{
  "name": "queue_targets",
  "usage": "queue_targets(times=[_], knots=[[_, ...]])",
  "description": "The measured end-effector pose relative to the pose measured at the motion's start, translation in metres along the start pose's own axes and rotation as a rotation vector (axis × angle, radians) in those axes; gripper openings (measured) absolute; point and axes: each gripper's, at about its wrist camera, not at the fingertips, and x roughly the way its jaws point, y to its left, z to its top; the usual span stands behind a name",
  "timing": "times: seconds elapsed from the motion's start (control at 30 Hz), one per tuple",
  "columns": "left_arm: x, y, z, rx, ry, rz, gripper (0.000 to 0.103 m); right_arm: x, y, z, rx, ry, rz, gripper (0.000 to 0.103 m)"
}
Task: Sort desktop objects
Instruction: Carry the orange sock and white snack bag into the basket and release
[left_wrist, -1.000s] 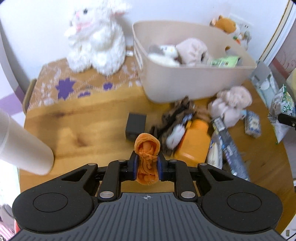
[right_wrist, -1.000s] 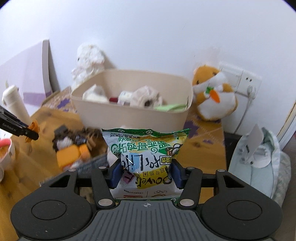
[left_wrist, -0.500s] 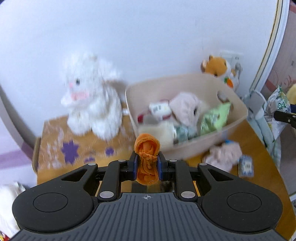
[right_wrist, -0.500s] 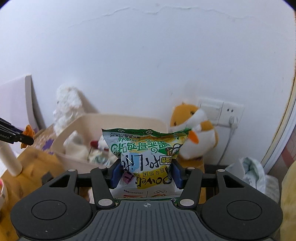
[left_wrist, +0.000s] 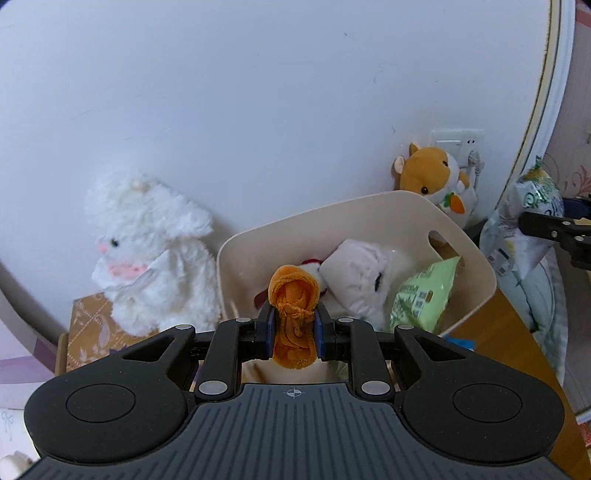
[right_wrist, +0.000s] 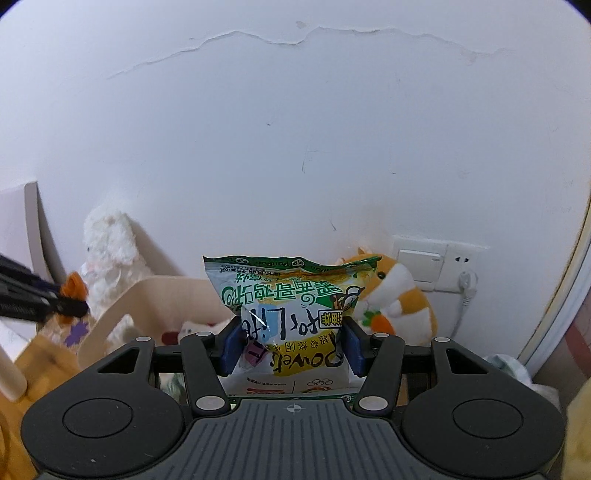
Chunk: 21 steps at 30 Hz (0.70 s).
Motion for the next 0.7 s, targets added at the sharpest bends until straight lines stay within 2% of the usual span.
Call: queue_targets(times=[0.27,0.4,0.53,0.6,0.63,0.7], knots=[[0.045,-0.015,0.010,-0.035,0.085,0.025,0.020,0.043,0.015,0.014,0.105,0.046,0.026,0.052],[0.060,-0.024,0.005,0.017,0.122,0.049,0.020,0.061,0.025,0.008,0.110,0.090,0.042,0.053],[0.071,-0.024,-0.001,0.015,0.162,0.050,0.020,0.074,0.034,0.001,0.090,0.134,0.043,0.054],[0.072,-0.026,-0.005,0.030,0.163,0.044,0.021,0.077,0.036,-0.002,0.089,0.147,0.048,0.058],[0.071,-0.027,-0.007,0.041,0.157,0.048,0.023,0.079,0.038,-0.003,0.082,0.154,0.045,0.065],[0.069,-0.027,-0.007,0.047,0.155,0.049,0.038,0.081,0.041,-0.003,0.062,0.166,0.045,0.068]])
